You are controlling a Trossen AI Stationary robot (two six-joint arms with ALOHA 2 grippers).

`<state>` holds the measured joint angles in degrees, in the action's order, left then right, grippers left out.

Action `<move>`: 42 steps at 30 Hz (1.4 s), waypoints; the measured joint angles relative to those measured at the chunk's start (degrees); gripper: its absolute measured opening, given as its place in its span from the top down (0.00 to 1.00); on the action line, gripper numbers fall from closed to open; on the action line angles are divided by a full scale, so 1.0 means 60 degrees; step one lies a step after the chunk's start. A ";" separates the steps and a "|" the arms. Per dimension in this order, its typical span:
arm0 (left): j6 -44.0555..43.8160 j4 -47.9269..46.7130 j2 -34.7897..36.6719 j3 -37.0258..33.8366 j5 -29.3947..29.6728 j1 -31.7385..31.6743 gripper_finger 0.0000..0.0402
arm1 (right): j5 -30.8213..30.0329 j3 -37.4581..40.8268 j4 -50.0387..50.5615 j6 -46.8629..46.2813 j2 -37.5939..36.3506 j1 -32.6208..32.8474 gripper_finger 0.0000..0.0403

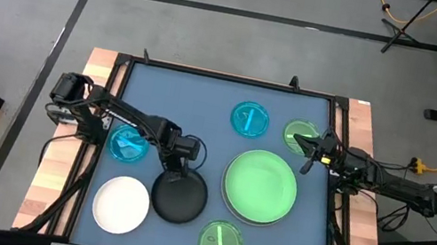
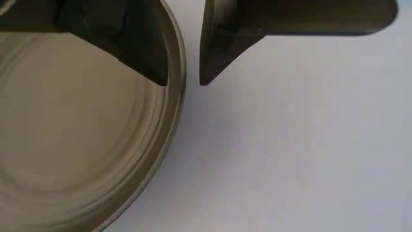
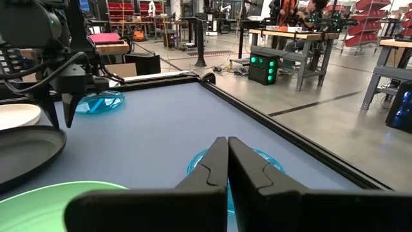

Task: Stack plastic plates
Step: Stack the black plate on top of the green plate

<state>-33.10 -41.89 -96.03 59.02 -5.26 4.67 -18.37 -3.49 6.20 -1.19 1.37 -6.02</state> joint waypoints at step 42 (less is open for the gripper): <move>0.0357 0.1394 -0.0729 -0.0004 -0.0106 -0.0010 0.99 | 0.0000 0.0000 -0.0004 0.0001 0.0000 0.0000 1.00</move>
<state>-30.96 -33.52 -100.40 59.00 -5.89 4.61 -18.37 -3.49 6.17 -1.18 1.37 -6.02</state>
